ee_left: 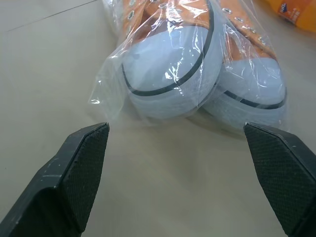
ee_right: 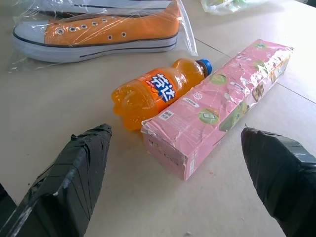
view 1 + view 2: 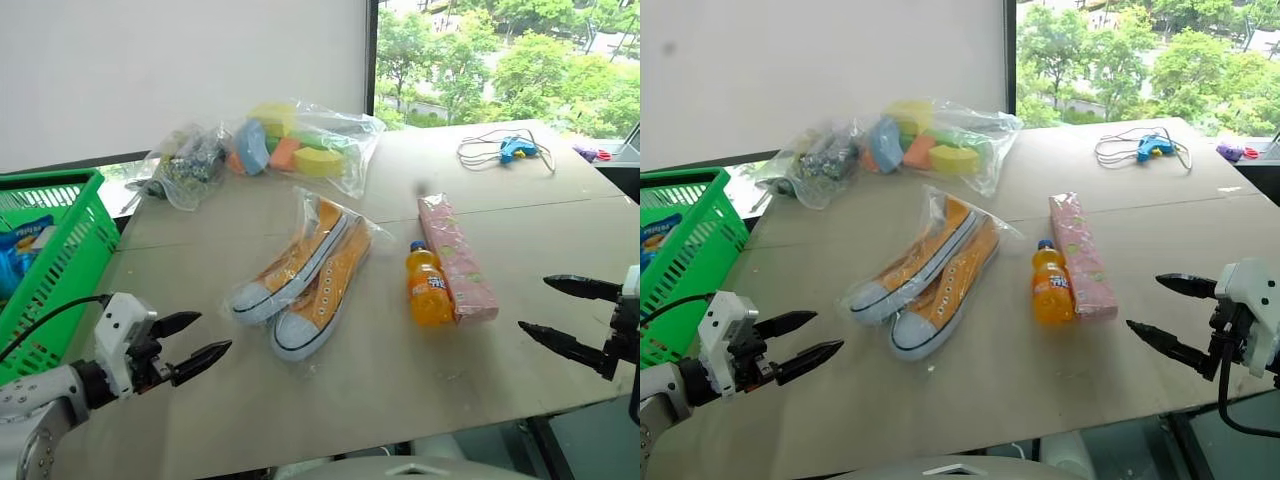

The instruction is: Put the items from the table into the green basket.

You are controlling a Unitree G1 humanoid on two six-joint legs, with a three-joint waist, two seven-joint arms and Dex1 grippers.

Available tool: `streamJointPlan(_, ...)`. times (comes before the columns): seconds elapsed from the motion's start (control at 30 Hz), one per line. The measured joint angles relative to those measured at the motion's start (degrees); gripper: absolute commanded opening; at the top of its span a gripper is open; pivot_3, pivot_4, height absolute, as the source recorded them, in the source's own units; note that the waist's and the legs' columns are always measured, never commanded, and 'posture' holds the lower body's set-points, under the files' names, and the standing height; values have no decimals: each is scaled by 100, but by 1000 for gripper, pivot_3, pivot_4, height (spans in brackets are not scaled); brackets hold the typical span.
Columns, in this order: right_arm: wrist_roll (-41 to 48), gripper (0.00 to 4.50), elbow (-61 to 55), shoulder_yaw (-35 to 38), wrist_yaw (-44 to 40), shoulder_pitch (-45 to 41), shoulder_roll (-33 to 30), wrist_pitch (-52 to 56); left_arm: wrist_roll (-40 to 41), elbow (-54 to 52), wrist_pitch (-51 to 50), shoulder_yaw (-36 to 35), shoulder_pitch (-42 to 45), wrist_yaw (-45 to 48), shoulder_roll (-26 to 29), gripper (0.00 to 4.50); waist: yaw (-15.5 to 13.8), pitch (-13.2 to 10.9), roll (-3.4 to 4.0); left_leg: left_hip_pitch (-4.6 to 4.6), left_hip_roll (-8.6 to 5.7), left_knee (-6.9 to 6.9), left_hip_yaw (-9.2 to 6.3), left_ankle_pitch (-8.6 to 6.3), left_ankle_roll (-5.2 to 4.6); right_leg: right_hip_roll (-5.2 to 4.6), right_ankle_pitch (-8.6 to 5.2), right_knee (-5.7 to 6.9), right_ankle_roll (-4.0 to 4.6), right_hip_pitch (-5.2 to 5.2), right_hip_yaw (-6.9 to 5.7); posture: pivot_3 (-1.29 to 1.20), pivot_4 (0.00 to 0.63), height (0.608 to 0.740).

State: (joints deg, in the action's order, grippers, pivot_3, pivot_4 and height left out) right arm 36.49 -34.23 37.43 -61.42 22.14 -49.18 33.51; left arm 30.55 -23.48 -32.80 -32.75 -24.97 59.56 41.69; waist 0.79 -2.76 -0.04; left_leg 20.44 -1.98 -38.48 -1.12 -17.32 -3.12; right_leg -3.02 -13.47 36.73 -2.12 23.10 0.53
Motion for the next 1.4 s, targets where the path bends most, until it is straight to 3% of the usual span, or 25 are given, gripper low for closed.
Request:
streamJointPlan(0.1,5,4500,82,-13,30,-66,-1,-5,164,-52,-118,-19,54,-38,0,4480,-2,5,-2,1,21,0,20,15,-23,12,3,2,5,2,0,-59,13,740)
streamJointPlan(0.23,224,4500,-8,-283,615,-944,-35,229,887,-749,-612,220,1035,-446,78,4480,-19,12,-12,27,21,2,20,16,-19,14,31,4,5,28,0,-68,14,740)
streamJointPlan(0.6,652,4500,-1078,-2088,2205,-2117,-111,1582,1289,-1218,-1110,1240,1891,-1003,275,4480,-16,14,-7,38,21,9,35,15,-19,15,20,4,28,46,16,-87,15,740)
streamJointPlan(0.83,704,4500,-1133,-2558,2610,-2404,-169,2034,1666,-1537,-1946,1975,2507,-1534,513,4480,15,12,-16,33,21,6,49,16,-20,26,30,6,13,45,29,-132,22,740)
streamJointPlan(0.93,813,4500,-1013,-2871,2961,-3078,-28,2494,1870,-1519,-2193,2221,2951,-1759,390,4480,88,10,-17,26,25,4,55,18,-18,37,35,10,15,45,37,-148,26,740)
streamJointPlan(1.03,853,4500,-911,-3332,3392,-3669,367,2963,1990,-1460,-2115,2259,3130,-1736,219,4480,185,10,-18,26,30,5,54,20,-15,48,38,11,19,46,39,-142,26,740)
streamJointPlan(1.2,687,4500,-510,-4085,4171,-4227,1037,3892,1657,-1354,-1031,2166,2584,-905,264,4480,239,7,-14,35,34,8,56,34,11,50,36,9,23,56,41,-95,24,740)
streamJointPlan(1.4,519,4500,-177,-4196,4675,-4517,1463,4815,1449,-1335,-482,1939,2143,-411,492,4480,145,5,-12,35,29,8,59,20,-15,39,26,7,40,56,40,-56,32,740)
